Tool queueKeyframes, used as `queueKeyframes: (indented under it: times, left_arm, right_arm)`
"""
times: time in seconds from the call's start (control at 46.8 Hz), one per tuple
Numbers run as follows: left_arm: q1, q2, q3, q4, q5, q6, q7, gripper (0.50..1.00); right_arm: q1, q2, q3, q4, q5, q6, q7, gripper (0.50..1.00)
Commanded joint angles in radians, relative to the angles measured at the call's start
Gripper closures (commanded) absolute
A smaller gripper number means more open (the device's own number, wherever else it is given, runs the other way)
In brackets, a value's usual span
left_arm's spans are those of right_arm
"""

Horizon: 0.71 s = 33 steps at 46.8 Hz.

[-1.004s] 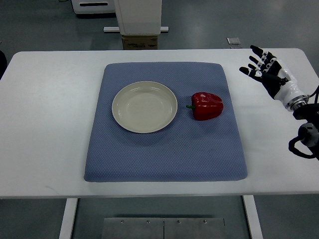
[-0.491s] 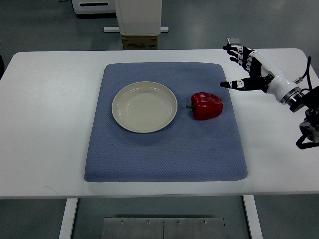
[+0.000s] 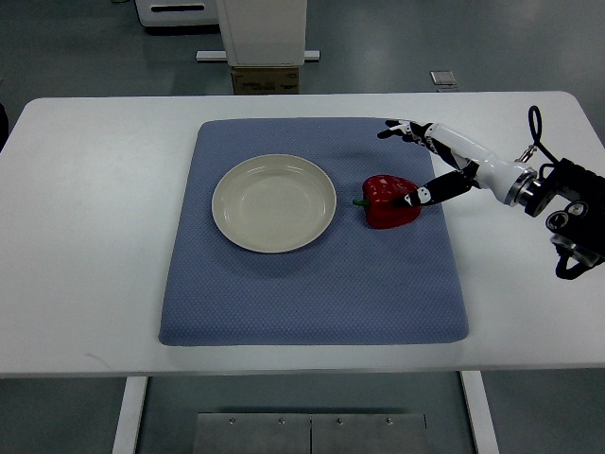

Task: Place red pepper on plate with right hand
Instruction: 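Reach the open right hand toward the red bell pepper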

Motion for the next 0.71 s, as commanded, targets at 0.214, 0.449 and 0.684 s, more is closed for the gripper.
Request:
queueKeyframes:
  times: [0.214, 0.449, 0.684]
  left_arm:
    - [0.000, 0.000, 0.000, 0.000, 0.000, 0.000, 0.000, 0.500]
    - [0.000, 0.000, 0.000, 0.000, 0.000, 0.000, 0.000, 0.500]
    - [0.000, 0.000, 0.000, 0.000, 0.000, 0.000, 0.000, 0.500]
  right_arm:
    - [0.018, 0.022, -0.079, -0.005, -0.012, -0.051, 0.004, 0.500]
    - [0.021, 0.056, -0.130, -0.015, -0.017, -0.099, 0.004, 0.500]
    - [0.019, 0.113, -0.133, -0.078, -0.015, -0.117, -0.009, 0.500]
